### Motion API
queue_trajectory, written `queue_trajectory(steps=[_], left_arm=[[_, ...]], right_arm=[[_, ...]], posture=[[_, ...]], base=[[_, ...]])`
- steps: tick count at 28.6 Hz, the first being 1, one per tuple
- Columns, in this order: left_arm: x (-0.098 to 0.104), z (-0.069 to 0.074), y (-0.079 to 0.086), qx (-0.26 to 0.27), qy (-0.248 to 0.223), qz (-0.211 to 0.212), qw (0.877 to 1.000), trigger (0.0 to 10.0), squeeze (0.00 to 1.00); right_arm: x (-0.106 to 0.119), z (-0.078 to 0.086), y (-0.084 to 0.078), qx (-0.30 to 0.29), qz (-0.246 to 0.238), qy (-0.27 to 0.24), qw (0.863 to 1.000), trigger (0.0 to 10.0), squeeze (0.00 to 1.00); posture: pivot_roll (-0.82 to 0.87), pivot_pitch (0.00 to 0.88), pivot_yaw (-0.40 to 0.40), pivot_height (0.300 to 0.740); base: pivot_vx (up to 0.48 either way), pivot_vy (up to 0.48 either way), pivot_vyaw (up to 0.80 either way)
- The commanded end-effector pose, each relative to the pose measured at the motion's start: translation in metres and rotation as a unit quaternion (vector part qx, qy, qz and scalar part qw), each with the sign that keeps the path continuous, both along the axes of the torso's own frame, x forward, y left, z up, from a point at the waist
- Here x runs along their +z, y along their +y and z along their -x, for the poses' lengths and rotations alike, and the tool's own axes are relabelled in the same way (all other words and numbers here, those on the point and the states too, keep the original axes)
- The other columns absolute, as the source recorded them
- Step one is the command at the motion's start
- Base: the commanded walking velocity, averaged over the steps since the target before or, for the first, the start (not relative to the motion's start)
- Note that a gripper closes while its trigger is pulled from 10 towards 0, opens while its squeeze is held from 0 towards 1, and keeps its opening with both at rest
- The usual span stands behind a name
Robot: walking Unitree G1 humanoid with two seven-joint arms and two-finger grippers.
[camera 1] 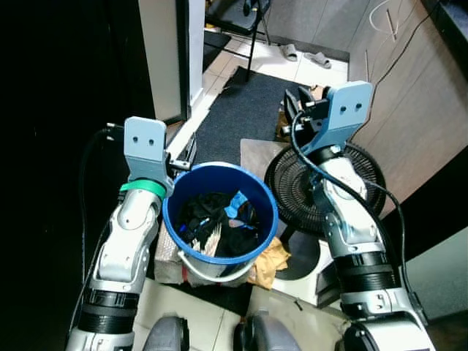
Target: Clothes washing
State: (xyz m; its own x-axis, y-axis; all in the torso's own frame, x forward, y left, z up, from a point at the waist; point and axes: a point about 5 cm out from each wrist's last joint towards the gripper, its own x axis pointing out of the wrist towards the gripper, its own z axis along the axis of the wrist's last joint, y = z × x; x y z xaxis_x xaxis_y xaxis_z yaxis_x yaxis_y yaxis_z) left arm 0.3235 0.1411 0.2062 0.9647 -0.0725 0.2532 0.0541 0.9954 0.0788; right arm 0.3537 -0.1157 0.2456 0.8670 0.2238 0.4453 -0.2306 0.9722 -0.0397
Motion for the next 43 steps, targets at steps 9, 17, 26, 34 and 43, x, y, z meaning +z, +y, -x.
queue_trajectory(steps=[9,17,26,34,43], left_arm=[[-0.0002,-0.0007,0.0005,0.004,0.003,-0.005,1.0,10.0,0.0],[0.0003,-0.001,0.0012,0.005,0.002,-0.006,1.0,10.0,0.0],[0.0004,-0.0015,0.0011,0.005,0.001,-0.006,1.0,10.0,0.0],[0.0011,-0.0019,0.0008,0.006,0.001,-0.005,1.0,10.0,0.0],[0.0023,-0.0028,0.001,0.009,0.0,-0.003,1.0,10.0,0.0]], right_arm=[[0.0,0.0003,-0.0033,-0.002,-0.004,-0.001,1.0,10.0,0.0],[0.0005,-0.0004,-0.0029,-0.001,-0.004,-0.001,1.0,10.0,0.0],[0.0011,-0.001,-0.0031,0.0,-0.004,-0.003,1.0,10.0,0.0],[0.0018,-0.0013,-0.0035,0.001,-0.003,-0.003,1.0,10.0,0.0],[0.002,-0.0016,-0.0033,0.003,-0.003,-0.003,1.0,10.0,0.0]], posture=[[0.02,0.073,-0.021,0.58],[0.03,0.067,-0.022,0.55],[0.03,0.06,-0.025,0.52],[0.03,0.061,-0.026,0.49],[0.02,0.066,-0.026,0.455]], base=[[0.0,0.0,0.0],[0.0,0.0,0.0],[0.0,0.0,0.0],[0.0,0.0,0.0],[0.0,0.0,0.0]])
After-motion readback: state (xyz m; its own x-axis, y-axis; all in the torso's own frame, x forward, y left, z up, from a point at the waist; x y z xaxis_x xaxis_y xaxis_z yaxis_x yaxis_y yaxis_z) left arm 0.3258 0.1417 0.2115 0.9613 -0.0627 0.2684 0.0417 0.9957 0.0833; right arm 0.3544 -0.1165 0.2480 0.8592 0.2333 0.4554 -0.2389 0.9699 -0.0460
